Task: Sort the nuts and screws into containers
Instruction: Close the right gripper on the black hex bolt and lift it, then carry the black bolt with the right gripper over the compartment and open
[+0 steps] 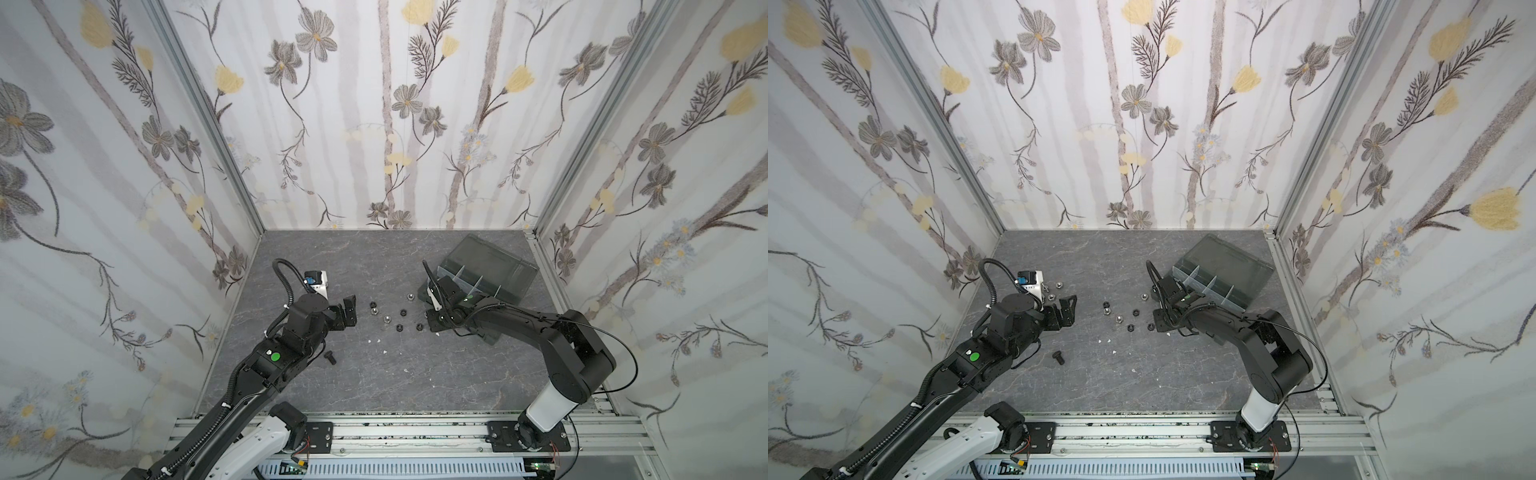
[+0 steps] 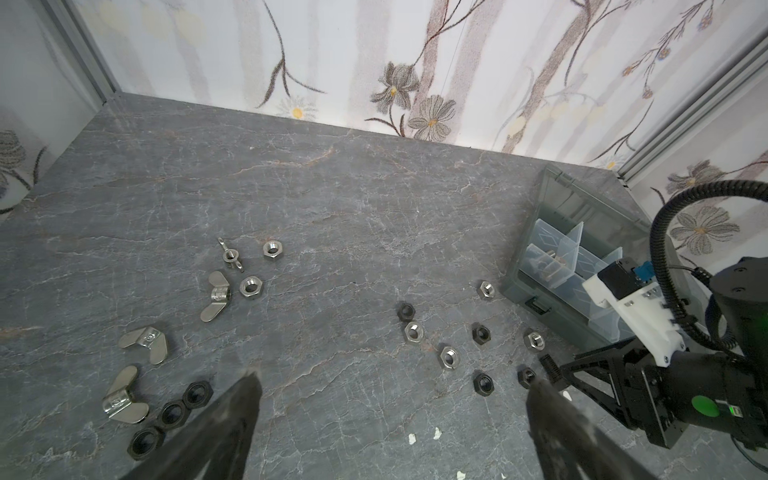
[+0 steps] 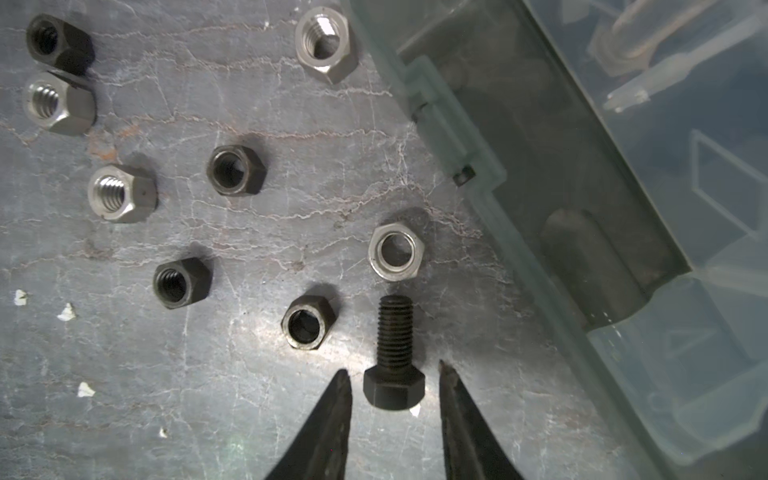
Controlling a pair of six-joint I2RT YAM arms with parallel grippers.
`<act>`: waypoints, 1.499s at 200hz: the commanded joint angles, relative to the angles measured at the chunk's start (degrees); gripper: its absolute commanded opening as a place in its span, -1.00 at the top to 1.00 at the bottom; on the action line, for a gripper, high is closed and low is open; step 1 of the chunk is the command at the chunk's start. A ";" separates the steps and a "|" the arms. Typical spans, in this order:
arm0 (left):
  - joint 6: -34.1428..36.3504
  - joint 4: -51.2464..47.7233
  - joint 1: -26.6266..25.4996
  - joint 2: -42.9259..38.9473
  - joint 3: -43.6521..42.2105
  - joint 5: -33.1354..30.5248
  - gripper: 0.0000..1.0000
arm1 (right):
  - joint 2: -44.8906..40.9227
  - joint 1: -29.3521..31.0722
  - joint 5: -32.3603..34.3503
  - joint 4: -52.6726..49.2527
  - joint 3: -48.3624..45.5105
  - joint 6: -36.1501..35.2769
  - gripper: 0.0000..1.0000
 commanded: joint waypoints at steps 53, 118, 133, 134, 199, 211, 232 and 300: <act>1.09 1.83 0.36 -1.99 -0.79 0.74 -1.00 | 4.71 0.39 2.24 -1.04 2.69 -0.21 0.27; 1.40 1.74 0.75 -2.08 -1.01 0.60 -1.00 | 8.52 0.50 2.20 -1.25 4.94 -0.47 0.35; 1.40 1.79 0.76 -2.01 -1.06 0.70 -1.00 | 9.20 0.62 1.93 -1.12 5.20 -0.48 0.40; 1.40 1.81 0.74 -2.00 -1.06 0.70 -1.00 | 9.22 0.61 1.92 -1.10 5.20 -0.48 0.41; 1.57 1.83 1.02 -1.82 -1.14 0.53 -1.00 | 7.21 1.06 2.41 -0.79 4.81 -0.04 0.63; 1.57 1.83 1.06 -1.73 -1.14 0.64 -1.00 | 5.99 1.06 2.53 -0.61 4.85 0.05 0.66; 1.66 1.74 1.16 -1.47 -1.14 0.71 -1.00 | 4.02 1.04 2.79 0.13 4.85 0.04 0.70; 1.75 1.56 1.46 -0.52 -1.20 0.62 -1.00 | -0.28 -1.97 5.39 -0.39 8.30 -2.13 0.73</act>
